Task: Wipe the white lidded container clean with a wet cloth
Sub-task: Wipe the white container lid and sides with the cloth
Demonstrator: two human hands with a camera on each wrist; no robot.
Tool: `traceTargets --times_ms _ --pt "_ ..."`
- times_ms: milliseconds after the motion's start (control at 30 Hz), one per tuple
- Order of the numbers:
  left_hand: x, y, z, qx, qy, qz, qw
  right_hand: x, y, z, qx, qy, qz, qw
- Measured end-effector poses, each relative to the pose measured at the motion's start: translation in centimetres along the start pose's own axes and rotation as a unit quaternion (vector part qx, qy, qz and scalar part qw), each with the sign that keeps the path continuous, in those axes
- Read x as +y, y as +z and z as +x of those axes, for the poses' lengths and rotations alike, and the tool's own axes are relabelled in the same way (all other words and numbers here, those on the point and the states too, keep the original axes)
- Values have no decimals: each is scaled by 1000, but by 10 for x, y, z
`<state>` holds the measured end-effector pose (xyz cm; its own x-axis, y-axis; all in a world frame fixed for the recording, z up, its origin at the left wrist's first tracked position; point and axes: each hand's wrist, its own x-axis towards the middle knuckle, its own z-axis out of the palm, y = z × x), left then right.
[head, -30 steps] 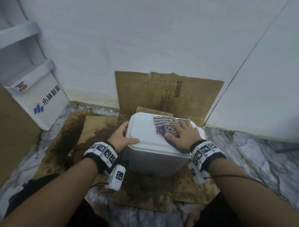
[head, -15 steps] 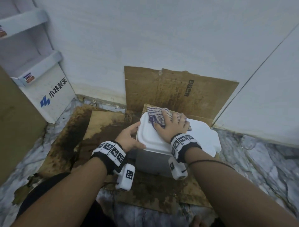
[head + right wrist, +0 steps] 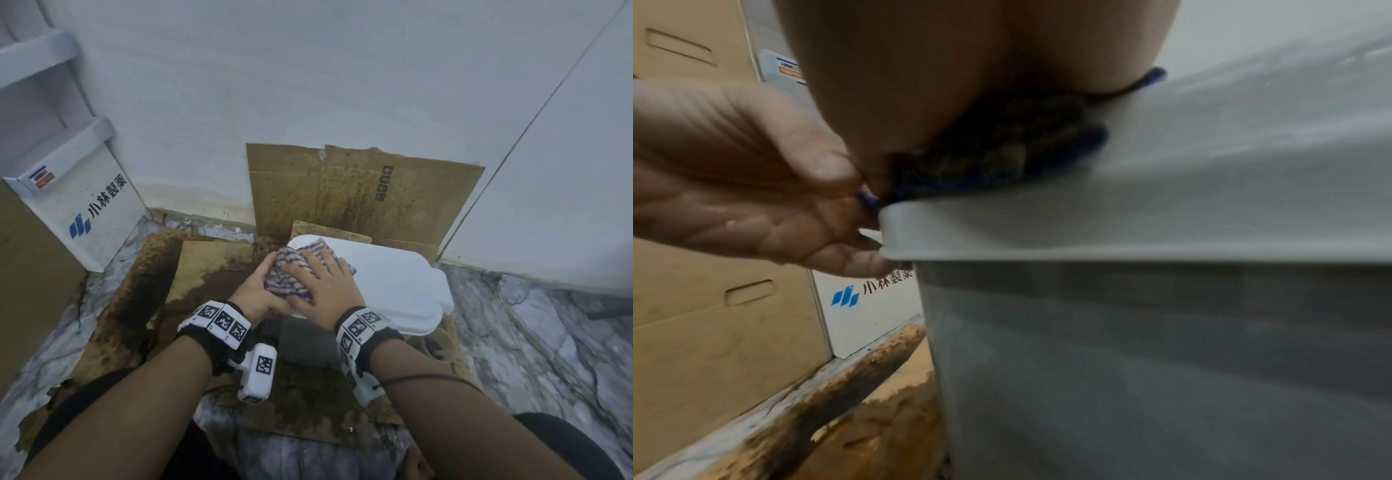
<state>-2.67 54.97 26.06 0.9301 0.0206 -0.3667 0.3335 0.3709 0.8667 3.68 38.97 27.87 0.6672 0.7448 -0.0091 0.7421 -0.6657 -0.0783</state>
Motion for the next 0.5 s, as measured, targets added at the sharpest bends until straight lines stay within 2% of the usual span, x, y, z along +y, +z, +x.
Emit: traceTargets --times_ms 133,200,333,500 --pt "2 7 -3 10 9 5 1000 27 2 -32 25 4 14 1000" --pt "1 9 -4 15 10 19 1000 46 1 -47 27 24 17 999" --pt "1 14 -4 -17 23 82 996 86 -2 -74 24 84 25 996" --pt "-3 22 1 64 26 131 989 125 -4 -96 58 154 59 985"
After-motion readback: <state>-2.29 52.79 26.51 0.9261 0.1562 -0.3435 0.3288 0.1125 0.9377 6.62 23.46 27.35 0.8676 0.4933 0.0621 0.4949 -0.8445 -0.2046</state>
